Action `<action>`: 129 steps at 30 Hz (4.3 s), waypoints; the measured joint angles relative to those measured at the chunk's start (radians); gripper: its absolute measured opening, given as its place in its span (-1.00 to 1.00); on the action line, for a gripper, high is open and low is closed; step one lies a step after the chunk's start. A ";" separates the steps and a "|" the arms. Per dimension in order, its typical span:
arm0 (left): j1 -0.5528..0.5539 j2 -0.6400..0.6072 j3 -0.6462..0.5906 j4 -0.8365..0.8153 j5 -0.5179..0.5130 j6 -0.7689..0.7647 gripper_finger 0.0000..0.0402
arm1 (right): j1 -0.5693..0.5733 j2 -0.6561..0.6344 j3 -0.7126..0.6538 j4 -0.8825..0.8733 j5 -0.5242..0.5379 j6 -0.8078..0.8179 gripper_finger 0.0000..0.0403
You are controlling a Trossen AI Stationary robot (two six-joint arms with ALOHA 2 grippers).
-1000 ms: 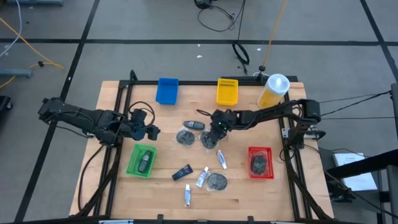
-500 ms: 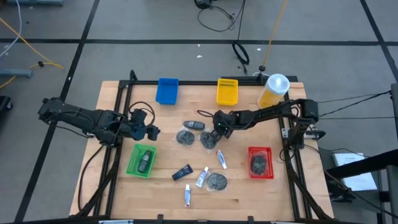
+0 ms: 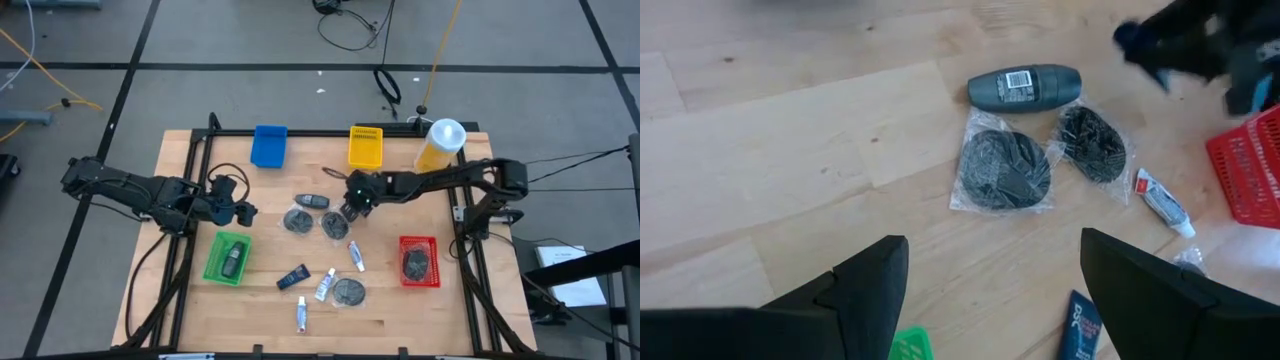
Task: Pick & Place Travel size toiletries
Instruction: Put the shaving cream into the yellow basket, then put the hairbrush into the red basket
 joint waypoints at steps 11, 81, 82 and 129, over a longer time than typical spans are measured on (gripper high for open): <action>0.000 0.000 0.000 0.000 -0.020 0.008 0.42 | -0.180 -0.170 0.002 0.112 0.002 0.011 -0.38; 0.000 0.000 0.000 0.008 -0.075 0.027 0.42 | -0.459 0.046 0.002 0.353 0.029 0.036 -0.05; 0.000 0.000 0.000 0.008 -0.075 0.031 0.42 | -0.459 0.032 0.002 0.348 0.029 0.031 -0.05; 0.214 0.574 0.000 0.348 0.314 1.018 0.42 | -0.170 -0.449 0.002 -0.233 0.133 -0.147 -0.31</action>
